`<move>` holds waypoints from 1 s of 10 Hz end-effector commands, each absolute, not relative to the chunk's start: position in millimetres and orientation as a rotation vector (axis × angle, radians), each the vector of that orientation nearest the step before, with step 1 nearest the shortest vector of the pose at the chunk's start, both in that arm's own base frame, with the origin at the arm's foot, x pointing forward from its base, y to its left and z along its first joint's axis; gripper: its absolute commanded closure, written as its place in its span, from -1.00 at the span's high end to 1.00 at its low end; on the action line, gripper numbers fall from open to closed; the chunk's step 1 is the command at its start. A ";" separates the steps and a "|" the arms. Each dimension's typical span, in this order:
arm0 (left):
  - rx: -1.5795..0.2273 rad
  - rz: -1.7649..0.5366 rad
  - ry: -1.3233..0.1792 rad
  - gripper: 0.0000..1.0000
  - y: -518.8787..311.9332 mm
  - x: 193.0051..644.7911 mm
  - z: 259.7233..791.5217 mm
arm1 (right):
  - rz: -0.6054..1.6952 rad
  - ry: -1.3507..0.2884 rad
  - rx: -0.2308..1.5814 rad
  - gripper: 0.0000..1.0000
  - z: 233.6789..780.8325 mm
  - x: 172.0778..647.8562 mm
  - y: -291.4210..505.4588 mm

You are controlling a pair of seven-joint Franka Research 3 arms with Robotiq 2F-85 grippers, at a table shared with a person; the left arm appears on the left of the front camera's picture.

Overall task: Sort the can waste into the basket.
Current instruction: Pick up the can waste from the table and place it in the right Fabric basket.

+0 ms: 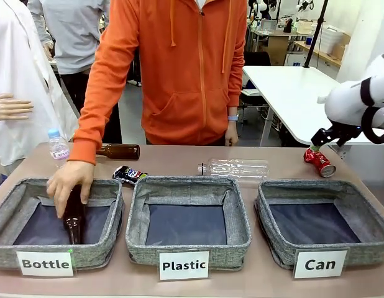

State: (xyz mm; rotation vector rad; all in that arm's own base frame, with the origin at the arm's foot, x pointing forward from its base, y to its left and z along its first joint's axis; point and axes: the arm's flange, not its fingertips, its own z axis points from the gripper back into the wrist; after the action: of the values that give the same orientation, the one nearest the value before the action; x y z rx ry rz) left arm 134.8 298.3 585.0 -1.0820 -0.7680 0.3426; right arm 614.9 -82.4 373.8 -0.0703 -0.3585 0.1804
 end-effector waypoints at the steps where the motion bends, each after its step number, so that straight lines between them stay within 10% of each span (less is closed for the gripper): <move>1: -1.153 0.357 -0.683 1.00 281.5 132.3 562.7 | 0.160 -0.338 -0.142 1.00 365.2 639.3 -82.7; 10: -1.194 0.151 -0.276 1.00 163.0 189.5 487.9 | 0.162 -0.197 -0.120 1.00 315.5 658.0 -81.0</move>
State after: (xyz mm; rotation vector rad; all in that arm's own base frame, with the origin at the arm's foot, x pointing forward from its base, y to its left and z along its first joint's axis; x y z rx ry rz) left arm 186.7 169.9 489.9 -1.2452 -0.3294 0.1782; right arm 654.7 -81.9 314.9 -0.1087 -0.1964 0.1700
